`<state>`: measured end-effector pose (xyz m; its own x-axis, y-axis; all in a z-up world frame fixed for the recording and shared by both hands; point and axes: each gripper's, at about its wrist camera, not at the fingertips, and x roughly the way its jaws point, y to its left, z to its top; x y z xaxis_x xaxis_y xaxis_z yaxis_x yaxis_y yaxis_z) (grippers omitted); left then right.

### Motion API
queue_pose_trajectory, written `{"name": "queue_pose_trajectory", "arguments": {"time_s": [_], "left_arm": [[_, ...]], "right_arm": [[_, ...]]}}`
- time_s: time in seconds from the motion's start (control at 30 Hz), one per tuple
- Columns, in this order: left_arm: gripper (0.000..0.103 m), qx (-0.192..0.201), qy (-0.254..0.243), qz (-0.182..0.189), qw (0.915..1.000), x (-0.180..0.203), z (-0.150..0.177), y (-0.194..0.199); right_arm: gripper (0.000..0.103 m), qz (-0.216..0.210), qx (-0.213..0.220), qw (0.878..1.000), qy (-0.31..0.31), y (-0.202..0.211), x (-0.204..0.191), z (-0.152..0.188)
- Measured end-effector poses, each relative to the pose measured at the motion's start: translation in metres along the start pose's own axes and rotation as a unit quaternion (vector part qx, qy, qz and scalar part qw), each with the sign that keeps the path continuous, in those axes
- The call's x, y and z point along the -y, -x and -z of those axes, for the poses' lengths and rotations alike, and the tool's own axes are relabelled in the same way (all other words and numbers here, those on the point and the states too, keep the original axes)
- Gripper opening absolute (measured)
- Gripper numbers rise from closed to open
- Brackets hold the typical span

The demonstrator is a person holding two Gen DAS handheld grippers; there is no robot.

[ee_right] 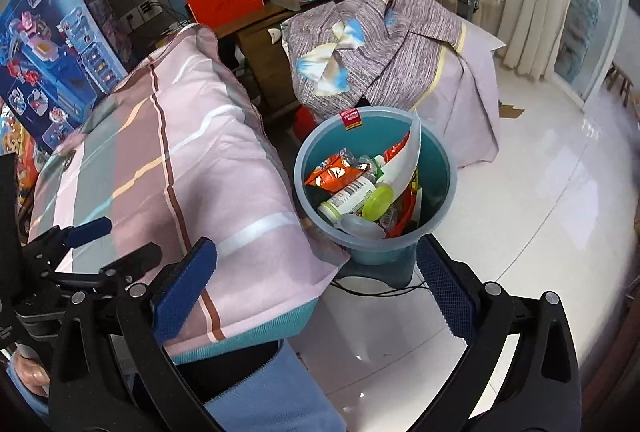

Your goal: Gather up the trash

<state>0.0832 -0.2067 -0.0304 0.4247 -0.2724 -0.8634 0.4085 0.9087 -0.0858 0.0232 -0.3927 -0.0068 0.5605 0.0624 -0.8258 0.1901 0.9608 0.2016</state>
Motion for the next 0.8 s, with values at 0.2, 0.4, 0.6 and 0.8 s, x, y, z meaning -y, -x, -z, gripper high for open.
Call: {"name": "queue_pose_trajectory", "arguments": {"time_s": [0.2,0.4,0.6,0.8], "left_arm": [[0.099,0.009,0.006,-0.002,0.9999,-0.006,0.009,0.01],[0.099,0.013,0.008,0.0,0.9999,-0.008,0.012,0.013],[0.099,0.012,0.009,-0.001,0.9999,-0.009,0.013,0.013],[0.099,0.009,0.011,-0.004,0.9999,-0.012,0.014,0.012]], "right_arm": [[0.096,0.009,0.001,1.0,0.0,0.006,-0.001,0.008],[0.096,0.013,-0.005,1.0,0.0,0.005,-0.001,0.015],[0.096,0.015,-0.011,1.0,0.004,-0.001,-0.004,0.016],[0.096,0.015,-0.017,1.0,0.002,-0.005,-0.003,0.018]]}}
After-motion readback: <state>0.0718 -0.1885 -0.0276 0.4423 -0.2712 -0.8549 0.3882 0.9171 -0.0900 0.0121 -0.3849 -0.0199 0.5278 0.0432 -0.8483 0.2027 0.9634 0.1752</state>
